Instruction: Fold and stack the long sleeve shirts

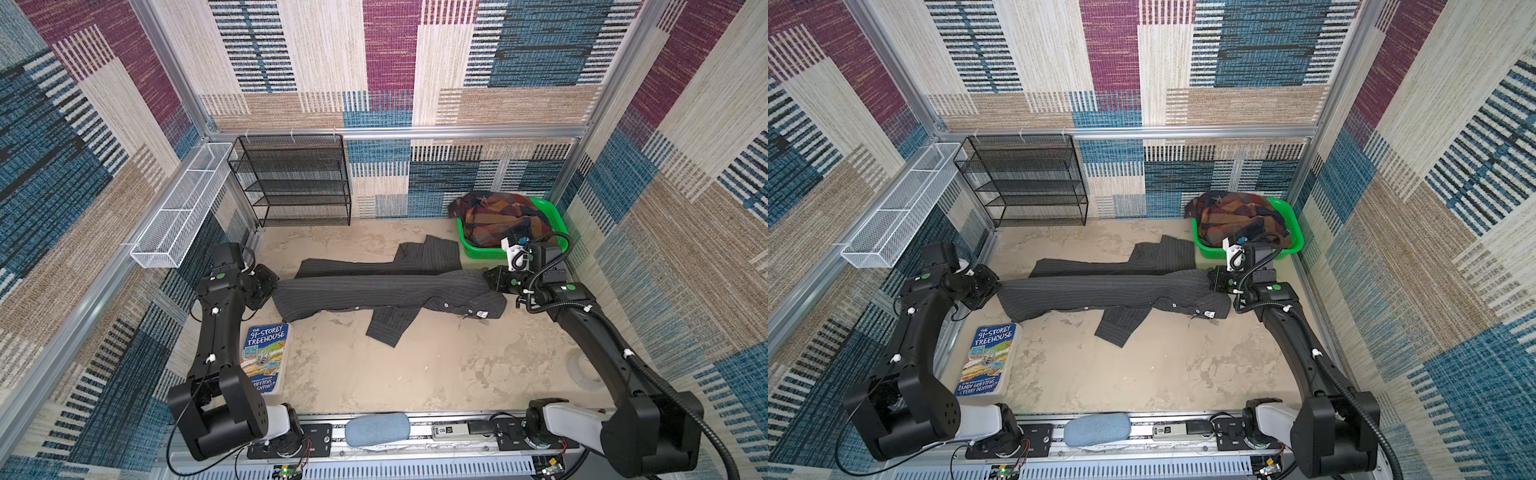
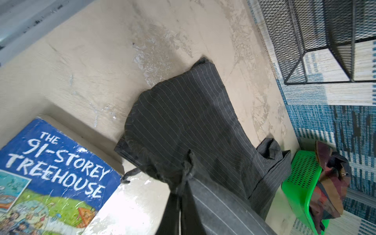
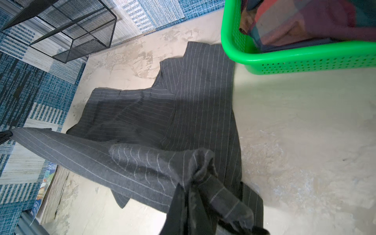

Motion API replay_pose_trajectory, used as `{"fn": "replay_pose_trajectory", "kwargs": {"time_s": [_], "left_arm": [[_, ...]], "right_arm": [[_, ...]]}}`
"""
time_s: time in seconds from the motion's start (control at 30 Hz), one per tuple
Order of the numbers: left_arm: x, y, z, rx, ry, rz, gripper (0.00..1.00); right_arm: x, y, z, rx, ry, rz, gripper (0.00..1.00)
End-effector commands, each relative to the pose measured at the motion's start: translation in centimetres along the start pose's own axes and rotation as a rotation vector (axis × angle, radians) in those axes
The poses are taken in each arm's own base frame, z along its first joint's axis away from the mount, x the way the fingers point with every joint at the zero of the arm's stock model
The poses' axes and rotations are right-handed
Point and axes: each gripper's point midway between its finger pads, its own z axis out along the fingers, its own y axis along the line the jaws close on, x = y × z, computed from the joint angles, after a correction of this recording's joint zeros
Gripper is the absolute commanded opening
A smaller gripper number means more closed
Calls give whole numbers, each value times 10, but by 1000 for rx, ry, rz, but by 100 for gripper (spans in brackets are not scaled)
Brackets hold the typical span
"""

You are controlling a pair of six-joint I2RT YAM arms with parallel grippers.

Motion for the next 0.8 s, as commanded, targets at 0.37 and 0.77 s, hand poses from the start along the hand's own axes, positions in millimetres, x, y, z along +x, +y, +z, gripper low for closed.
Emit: {"fn": "replay_pose_trajectory", "kwargs": {"time_s": [0.37, 0.77], "left_arm": [[-9, 13, 36, -67, 49, -8, 0], [-13, 6, 101, -117, 158, -8, 3]], "right_arm": [[-2, -17, 25, 46, 31, 76, 4], [8, -54, 93, 106, 127, 97, 19]]}}
